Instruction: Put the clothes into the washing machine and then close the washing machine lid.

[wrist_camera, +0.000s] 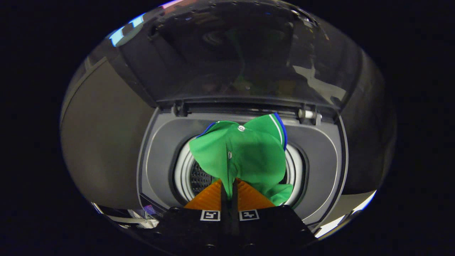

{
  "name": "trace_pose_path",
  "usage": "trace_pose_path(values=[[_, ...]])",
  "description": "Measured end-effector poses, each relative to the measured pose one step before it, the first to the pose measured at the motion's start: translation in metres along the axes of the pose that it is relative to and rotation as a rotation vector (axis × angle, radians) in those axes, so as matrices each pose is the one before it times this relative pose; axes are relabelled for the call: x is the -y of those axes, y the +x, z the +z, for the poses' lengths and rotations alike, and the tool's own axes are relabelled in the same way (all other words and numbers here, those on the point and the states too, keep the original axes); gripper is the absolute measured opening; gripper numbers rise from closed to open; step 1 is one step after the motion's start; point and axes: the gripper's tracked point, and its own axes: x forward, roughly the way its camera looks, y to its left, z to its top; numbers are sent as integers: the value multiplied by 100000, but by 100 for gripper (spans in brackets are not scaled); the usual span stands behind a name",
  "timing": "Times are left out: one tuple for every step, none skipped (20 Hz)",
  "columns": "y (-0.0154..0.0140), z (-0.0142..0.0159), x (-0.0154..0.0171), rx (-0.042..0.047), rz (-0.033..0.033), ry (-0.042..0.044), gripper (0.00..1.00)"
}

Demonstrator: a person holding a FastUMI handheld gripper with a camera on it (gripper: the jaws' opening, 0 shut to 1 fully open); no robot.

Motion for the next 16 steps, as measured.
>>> trace_pose_path(values=[[-36, -137, -297, -153, 976, 578, 5], [24, 12, 293, 835, -491, -1609, 5], [-77, 71, 93, 643, -460, -1887, 5], [-94, -134, -56, 145, -596, -1341, 5], [-26, -139, 5, -454, -291, -243, 5], [-75, -288, 27, -791, -7, 177, 5], [31, 29, 213, -475, -475, -79, 5], [13, -444, 27, -2191, 387, -1034, 5], [-123, 41, -73, 124, -501, 162, 5], [111, -197, -23, -720, 456, -418, 5], [32, -17, -44, -299, 295, -499, 5], [-32, -7, 70, 278, 127, -833, 5], [78, -25, 92, 168, -68, -721, 5], [33, -135, -113, -183, 361, 274, 5], [-75, -4, 43, -110, -86, 673, 5], [-1, -1, 9, 82, -78, 296, 5]])
